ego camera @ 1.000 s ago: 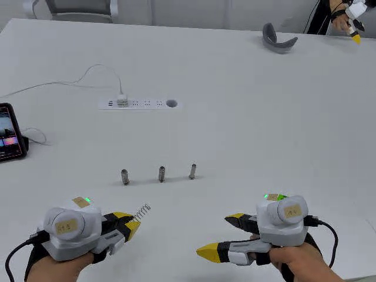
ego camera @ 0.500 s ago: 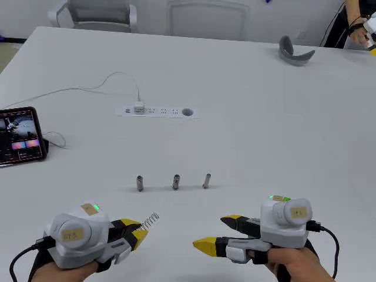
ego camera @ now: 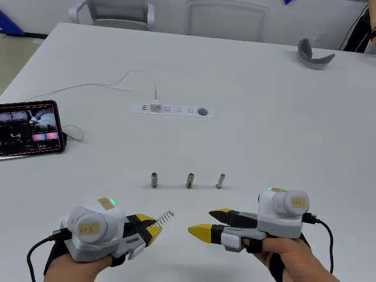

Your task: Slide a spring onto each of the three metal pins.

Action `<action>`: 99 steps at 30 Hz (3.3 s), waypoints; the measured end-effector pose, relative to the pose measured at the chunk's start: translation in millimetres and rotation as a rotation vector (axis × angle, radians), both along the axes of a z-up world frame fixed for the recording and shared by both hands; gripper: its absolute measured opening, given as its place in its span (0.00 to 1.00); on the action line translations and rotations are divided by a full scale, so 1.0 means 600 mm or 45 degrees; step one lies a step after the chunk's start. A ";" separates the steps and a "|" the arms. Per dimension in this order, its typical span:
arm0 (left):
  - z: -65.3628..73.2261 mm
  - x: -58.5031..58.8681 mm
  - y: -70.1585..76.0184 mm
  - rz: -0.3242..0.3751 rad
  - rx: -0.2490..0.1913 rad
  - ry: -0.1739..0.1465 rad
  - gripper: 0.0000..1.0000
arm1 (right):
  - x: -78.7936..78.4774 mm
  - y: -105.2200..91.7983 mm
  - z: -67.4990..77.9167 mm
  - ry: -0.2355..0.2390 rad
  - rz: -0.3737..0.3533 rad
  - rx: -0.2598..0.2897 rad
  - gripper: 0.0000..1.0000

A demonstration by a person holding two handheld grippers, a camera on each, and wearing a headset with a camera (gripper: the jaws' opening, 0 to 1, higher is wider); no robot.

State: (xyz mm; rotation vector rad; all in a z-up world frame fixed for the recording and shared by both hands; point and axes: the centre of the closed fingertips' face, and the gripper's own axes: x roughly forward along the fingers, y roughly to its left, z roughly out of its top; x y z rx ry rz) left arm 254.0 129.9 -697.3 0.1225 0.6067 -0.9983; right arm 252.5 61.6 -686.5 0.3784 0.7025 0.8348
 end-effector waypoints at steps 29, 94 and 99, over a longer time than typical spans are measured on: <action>0.041 0.003 -0.055 -0.103 -0.040 -0.086 0.10 | 0.009 0.052 0.040 0.046 0.042 0.220 0.37; 0.060 -0.045 -0.101 -0.491 0.036 -0.162 0.09 | -0.041 0.042 0.074 -0.278 0.881 -0.468 0.12; 0.062 -0.045 -0.104 -0.510 0.036 -0.167 0.09 | -0.043 0.039 0.072 -0.279 0.918 -0.483 0.12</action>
